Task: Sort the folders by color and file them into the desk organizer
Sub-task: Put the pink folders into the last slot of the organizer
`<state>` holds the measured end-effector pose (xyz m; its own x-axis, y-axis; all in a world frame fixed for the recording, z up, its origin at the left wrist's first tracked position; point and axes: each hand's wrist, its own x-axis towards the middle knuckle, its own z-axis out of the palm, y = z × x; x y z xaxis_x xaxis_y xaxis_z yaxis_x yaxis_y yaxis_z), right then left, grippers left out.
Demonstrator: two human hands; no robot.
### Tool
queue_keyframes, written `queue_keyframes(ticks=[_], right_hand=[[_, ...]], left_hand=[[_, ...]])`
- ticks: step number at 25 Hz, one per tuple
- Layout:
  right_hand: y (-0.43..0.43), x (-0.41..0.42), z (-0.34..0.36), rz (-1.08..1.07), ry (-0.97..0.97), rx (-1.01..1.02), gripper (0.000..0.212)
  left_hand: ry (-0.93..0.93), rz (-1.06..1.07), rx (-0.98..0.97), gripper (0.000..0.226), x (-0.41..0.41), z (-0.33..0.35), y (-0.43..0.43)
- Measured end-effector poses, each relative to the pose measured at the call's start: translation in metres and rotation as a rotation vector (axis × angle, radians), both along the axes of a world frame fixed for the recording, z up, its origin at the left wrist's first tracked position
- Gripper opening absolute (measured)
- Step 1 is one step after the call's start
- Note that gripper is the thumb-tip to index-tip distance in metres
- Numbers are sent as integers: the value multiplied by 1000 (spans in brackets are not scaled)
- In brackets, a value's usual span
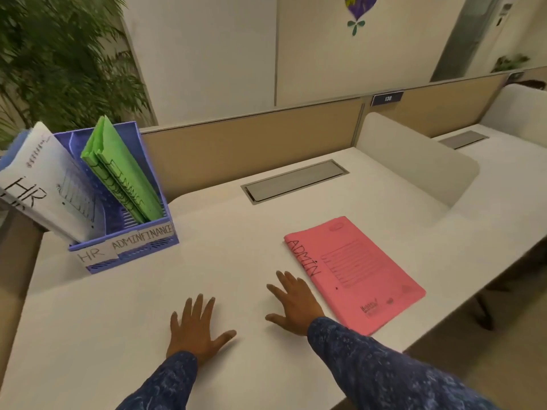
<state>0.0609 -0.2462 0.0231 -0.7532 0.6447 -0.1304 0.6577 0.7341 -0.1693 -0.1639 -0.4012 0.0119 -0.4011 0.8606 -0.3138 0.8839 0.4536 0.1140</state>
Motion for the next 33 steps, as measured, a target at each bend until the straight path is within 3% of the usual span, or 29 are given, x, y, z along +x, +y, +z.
queue_keyframes(ticks=[2,8,19,26,29,33], right_hand=[[0,24,-8,-46,-25,14,82],[3,85,-22,-135,-54,-18,87],[59,150,-15,-330,-61,-52,80],[82,170,-24,-409,-81,-132,80],[80,175,-35,-405,-84,-141,78],[78,177,-42,-410,-60,-131,76]], left_hand=[[11,-21,-5,125,19,-7,4],[42,-107,-27,122,71,-14,30],[-29,-215,-5,93,125,-7,96],[-115,-259,79,91,171,-7,150],[-261,-132,136,88,186,-6,166],[-733,246,282,70,203,-2,186]])
